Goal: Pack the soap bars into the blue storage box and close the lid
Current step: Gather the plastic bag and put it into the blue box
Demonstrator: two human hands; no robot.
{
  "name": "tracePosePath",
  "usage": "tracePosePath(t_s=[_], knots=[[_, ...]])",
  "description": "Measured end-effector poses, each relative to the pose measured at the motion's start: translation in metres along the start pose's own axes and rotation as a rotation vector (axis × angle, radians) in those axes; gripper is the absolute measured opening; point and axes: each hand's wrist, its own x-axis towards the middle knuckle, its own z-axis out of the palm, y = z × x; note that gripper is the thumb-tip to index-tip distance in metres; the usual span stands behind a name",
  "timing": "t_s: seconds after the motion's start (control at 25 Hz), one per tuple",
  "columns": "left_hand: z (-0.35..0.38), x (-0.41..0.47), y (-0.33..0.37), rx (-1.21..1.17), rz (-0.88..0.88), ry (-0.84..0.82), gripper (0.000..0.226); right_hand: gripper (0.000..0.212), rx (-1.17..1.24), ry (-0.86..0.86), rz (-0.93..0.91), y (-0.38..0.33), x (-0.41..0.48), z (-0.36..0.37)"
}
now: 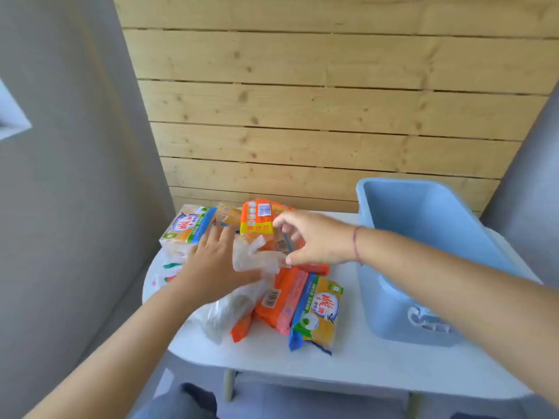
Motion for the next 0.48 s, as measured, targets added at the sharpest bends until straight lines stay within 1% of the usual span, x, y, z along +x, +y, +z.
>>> tracePosePath(t_s=[0.08,0.16,0.24,0.36,0.48], knots=[[0.002,-0.015,-0.007,0.132,-0.101,-0.086,0.112,0.07,-0.018,-0.002,0.085,-0.011,-0.001,0.025],[0.016,-0.028,-0.018,0.189,-0.178,-0.138,0.113,0.072,-0.002,-0.009,0.121,-0.016,-0.002,0.06],[0.022,-0.03,-0.02,0.214,-0.22,-0.108,0.112,0.07,0.078,-0.006,0.142,-0.013,0.0,0.078],[0.022,-0.027,-0.02,0.207,-0.228,-0.067,0.106,0.07,0.206,0.041,0.165,-0.013,-0.002,0.085],[0.013,-0.04,-0.019,0.16,-0.179,-0.007,0.104,0.08,0.186,0.043,0.142,-0.019,-0.009,0.078]])
